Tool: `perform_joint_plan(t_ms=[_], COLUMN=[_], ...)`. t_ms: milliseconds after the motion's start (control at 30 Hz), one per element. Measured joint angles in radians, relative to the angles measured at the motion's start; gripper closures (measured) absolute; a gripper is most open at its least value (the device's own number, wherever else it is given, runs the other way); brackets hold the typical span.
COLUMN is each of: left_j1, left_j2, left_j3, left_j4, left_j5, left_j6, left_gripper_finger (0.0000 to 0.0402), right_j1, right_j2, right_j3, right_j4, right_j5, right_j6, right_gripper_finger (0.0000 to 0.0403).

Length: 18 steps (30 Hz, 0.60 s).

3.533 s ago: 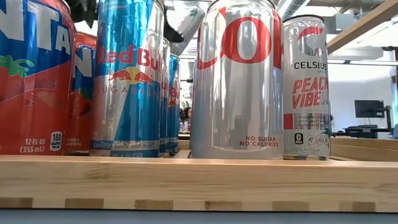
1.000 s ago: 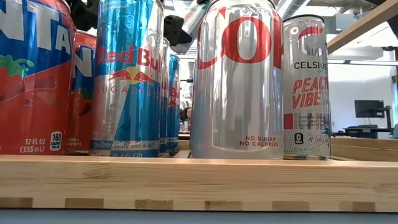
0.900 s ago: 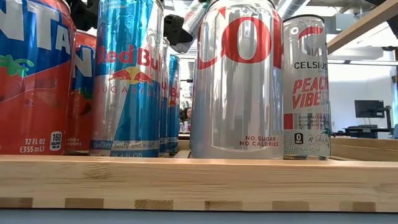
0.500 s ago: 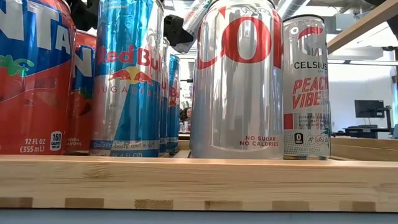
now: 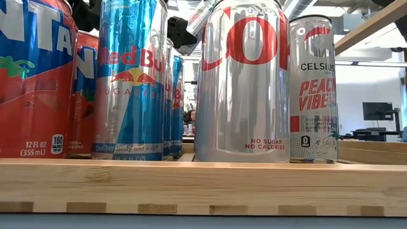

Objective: Place canned beverage on shelf
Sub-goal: Put the white-pink soda can on the shelf aligned with the other white-pink soda can

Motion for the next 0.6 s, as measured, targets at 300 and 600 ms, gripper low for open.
perform_joint_plan(t_ms=[300,600], left_j1=[-0.001,-0.004], left_j2=[0.000,0.001], left_j3=[-0.001,-0.001], left_j4=[-0.007,-0.006], left_j5=[0.001,-0.007], left_j6=[0.011,0.015], left_gripper_finger=[0.0152,0.0152], right_j1=[0.020,0.023], right_j2=[0.000,-0.001], right_j3=[-0.002,-0.002], right_j4=[-0.009,-0.023], right_j5=[0.009,0.008], right_j6=[-0.034,-0.049], right_gripper_finger=[0.0168,0.0227])
